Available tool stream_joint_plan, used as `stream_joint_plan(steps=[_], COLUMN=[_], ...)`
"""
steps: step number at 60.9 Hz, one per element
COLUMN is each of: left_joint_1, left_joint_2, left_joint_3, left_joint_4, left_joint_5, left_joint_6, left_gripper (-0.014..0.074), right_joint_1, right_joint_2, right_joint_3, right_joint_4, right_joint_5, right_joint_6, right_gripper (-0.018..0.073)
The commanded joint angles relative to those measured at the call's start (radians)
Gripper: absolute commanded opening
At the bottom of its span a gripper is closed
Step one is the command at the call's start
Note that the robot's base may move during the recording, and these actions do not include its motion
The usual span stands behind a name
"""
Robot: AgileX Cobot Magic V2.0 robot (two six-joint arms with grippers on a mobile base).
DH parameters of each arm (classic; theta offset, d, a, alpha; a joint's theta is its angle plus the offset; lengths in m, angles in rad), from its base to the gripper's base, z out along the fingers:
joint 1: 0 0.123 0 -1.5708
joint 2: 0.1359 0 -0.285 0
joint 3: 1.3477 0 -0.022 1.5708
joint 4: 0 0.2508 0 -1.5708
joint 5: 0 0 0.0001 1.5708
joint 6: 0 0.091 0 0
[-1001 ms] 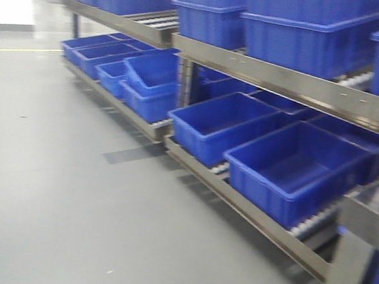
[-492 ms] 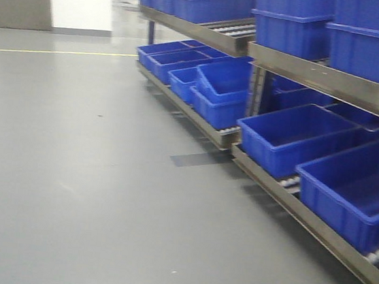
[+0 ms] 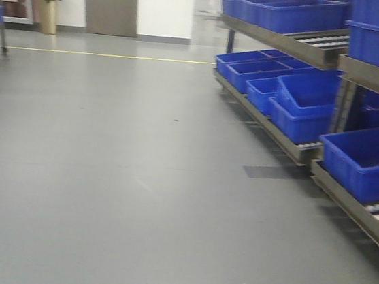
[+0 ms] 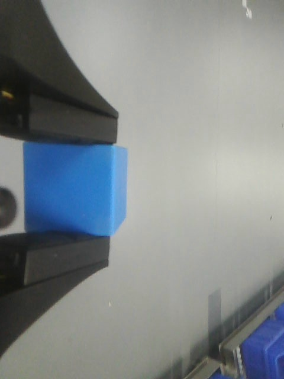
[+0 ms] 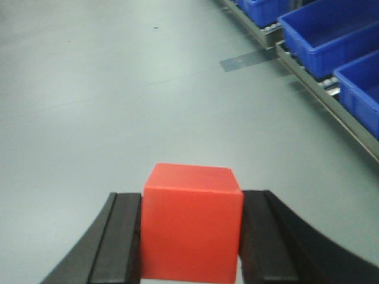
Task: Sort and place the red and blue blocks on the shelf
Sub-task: 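Drive the base down the aisle carrying both cubes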
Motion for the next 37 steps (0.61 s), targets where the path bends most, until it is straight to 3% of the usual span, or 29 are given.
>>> stream_joint_plan(steps=[1,37], left_joint_1=[0.001,0.001], left_joint_2=[0.008,0.008], left_joint_3=[-0.029,-0.029], left_joint_4=[0.01,0.01], left_joint_5=[-0.076,-0.076], left_joint_6=[-0.003,-0.003], left_gripper=[0.0134,0.0134], right_joint_1=[-0.006,-0.006], right_joint_2=[0.001,0.001], right_joint_3=[-0.029,-0.029], right_joint_4=[-0.009,-0.009], right_joint_5=[-0.088,-0.088], right_joint_6=[-0.003,-0.003], right_gripper=[0.0057,0.0057])
